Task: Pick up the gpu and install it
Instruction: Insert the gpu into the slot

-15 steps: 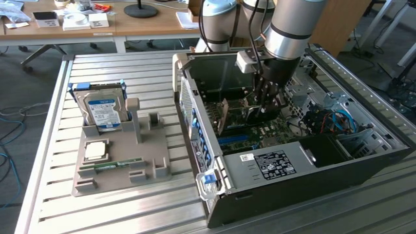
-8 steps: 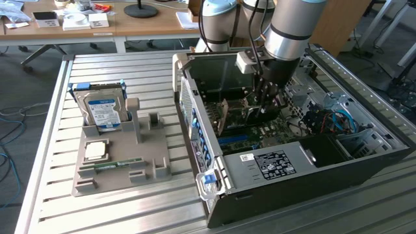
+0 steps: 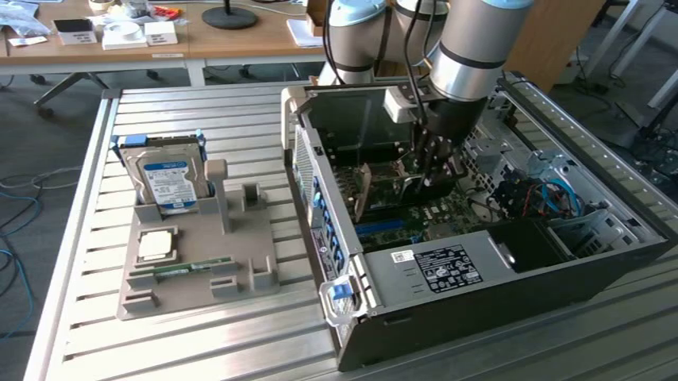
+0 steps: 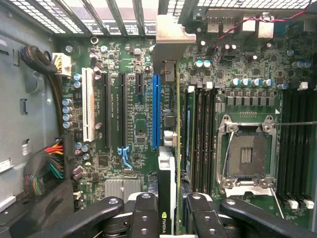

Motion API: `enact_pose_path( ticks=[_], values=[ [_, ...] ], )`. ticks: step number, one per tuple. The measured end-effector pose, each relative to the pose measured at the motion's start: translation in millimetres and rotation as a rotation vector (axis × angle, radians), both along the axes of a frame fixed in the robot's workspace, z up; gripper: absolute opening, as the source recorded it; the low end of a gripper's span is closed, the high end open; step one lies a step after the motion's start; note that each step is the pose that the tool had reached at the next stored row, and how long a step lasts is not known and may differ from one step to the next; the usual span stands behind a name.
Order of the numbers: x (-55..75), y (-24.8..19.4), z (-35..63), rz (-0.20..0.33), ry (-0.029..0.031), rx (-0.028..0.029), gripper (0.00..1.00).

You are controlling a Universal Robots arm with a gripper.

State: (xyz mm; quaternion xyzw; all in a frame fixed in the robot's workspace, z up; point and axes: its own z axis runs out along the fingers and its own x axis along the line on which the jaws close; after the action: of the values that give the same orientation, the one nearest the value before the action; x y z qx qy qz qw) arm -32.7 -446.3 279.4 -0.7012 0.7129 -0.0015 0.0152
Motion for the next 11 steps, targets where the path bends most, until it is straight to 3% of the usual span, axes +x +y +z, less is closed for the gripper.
enact_pose_path(
  ticks=[11],
  values=[
    [-3.8,-8.3,0.0,0.0,-0.0001,0.0,0.27]
  ],
)
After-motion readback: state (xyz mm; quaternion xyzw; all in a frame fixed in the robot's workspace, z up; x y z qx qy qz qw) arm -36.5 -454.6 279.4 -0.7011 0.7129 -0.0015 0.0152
